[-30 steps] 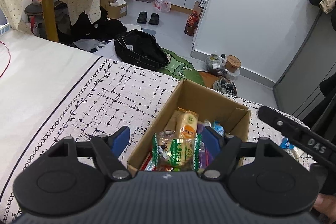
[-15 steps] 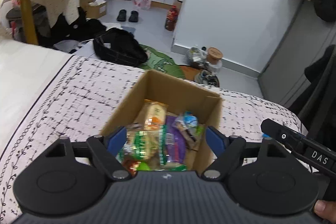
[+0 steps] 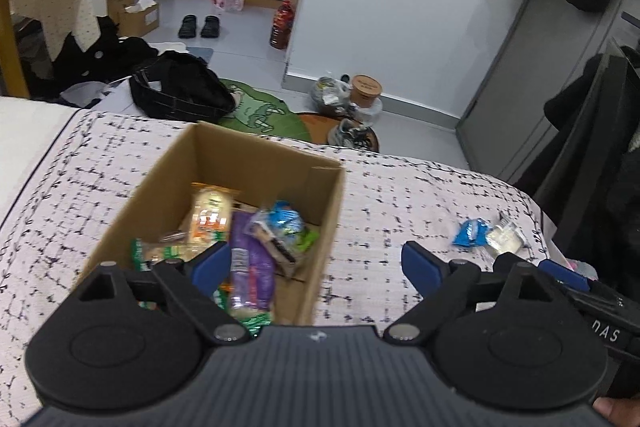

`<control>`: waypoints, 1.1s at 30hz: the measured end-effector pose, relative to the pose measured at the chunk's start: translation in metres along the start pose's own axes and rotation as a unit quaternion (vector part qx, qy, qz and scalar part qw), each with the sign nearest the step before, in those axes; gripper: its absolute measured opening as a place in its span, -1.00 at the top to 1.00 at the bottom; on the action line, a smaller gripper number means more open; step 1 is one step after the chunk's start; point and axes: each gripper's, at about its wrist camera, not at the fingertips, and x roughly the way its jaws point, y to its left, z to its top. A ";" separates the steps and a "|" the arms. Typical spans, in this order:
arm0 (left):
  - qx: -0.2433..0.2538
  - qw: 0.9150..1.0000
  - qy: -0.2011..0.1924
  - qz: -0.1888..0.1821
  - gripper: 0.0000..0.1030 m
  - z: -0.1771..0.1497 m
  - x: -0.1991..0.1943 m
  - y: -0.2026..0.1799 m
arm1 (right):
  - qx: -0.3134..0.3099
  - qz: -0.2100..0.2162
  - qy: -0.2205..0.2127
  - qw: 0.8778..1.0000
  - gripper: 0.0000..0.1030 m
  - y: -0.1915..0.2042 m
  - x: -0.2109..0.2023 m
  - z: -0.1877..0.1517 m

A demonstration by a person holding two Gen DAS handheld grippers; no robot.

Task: Organize snacks
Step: 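Move both open tools back to the blue and clear packets, then grasp the blue packet with the left tool while the right tool grasps the clear cream packet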

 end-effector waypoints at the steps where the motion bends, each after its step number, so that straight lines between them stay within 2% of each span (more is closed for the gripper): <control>1: 0.002 1.000 0.001 -0.004 -0.79 0.000 0.001 -0.004 | 0.002 -0.003 0.000 1.000 -1.00 -0.004 0.000 0.000; 4: 0.008 1.000 0.005 -0.004 -0.85 0.001 0.006 -0.016 | 0.008 -0.011 0.001 1.000 -1.00 -0.014 -0.001 -0.001; 17: 0.047 0.997 0.010 -0.068 -0.86 0.013 0.031 -0.073 | 0.033 -0.055 -0.008 0.998 -0.98 -0.059 0.005 0.000; 24: 0.060 0.992 0.025 -0.106 -0.80 0.012 0.063 -0.099 | 0.059 -0.076 0.003 0.995 -0.75 -0.087 0.014 0.001; 30: 0.069 0.988 0.046 -0.127 -0.55 0.009 0.091 -0.120 | 0.064 -0.081 0.021 0.994 -0.59 -0.100 0.024 -0.002; 33: 0.075 0.987 0.054 -0.134 -0.39 0.008 0.107 -0.130 | 0.063 -0.084 0.018 0.994 -0.59 -0.105 0.031 0.000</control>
